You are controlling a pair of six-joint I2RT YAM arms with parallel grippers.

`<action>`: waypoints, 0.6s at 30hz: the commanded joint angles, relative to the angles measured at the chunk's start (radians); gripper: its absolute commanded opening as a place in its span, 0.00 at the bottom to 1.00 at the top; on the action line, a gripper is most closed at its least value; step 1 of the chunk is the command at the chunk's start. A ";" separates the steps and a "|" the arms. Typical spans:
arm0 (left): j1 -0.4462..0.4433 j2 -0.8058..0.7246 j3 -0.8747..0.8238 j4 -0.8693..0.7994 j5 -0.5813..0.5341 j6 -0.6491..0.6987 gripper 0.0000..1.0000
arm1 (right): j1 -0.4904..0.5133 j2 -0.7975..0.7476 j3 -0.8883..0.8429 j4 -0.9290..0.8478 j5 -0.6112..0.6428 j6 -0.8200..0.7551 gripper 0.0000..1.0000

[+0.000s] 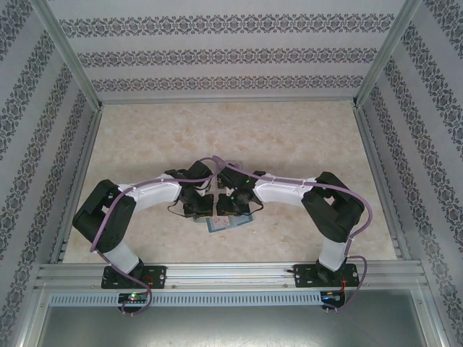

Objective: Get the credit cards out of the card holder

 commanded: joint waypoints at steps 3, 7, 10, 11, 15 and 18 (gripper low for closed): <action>-0.011 0.003 0.003 -0.033 -0.033 0.010 0.00 | -0.007 -0.009 -0.004 -0.058 0.055 -0.018 0.30; -0.011 0.000 0.005 -0.036 -0.031 0.010 0.00 | -0.007 -0.023 -0.002 -0.063 0.058 -0.021 0.31; -0.012 -0.007 0.008 -0.037 -0.032 0.008 0.00 | -0.007 -0.026 0.000 -0.058 0.045 -0.022 0.33; -0.011 -0.010 0.009 -0.039 -0.031 0.009 0.00 | -0.007 -0.027 -0.001 -0.055 0.042 -0.020 0.33; -0.013 -0.030 0.020 -0.050 -0.035 0.005 0.00 | -0.007 -0.045 -0.008 -0.040 0.033 -0.011 0.33; -0.014 -0.043 0.026 -0.053 -0.035 0.000 0.00 | -0.007 -0.066 -0.012 -0.040 0.040 -0.009 0.33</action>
